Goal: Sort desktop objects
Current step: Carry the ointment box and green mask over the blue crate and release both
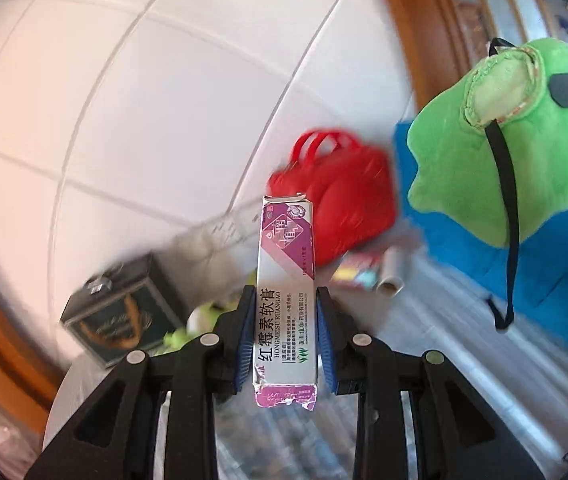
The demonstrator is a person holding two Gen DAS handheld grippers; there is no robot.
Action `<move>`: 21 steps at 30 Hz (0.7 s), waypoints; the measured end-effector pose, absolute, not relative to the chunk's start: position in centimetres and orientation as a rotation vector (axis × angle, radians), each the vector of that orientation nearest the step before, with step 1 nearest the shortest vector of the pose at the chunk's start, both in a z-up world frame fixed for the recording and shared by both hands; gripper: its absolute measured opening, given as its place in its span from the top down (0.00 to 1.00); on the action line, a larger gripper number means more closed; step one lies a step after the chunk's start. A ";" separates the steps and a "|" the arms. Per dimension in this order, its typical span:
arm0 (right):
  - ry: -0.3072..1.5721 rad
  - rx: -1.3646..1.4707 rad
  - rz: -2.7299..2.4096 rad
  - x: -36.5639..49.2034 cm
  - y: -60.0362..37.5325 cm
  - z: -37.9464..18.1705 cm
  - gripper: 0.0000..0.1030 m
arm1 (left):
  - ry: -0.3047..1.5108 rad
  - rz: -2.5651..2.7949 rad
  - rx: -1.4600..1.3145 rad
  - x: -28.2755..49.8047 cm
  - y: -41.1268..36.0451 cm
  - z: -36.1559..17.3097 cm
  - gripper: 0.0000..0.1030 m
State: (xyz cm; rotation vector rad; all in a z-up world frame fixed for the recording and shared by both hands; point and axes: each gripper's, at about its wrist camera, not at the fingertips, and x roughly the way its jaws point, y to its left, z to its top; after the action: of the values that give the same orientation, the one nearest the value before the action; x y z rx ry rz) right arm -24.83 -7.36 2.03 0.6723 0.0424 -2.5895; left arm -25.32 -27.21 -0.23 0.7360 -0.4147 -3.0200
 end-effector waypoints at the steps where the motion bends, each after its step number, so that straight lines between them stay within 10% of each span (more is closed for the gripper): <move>1: 0.027 0.646 -2.614 -23.5 -6.2 3.2 0.88 | -0.419 -3.048 0.707 -25.2 -25.8 0.9 0.73; 21: -0.241 0.611 -2.956 -18.3 24.9 12.3 0.88 | -0.566 -3.382 0.603 -29.7 6.4 11.2 0.73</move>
State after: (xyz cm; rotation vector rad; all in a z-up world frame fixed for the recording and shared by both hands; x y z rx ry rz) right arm -18.27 24.89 12.26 0.6114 -0.2415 -2.9555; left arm -29.74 6.38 11.21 0.6035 -0.5655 -3.3816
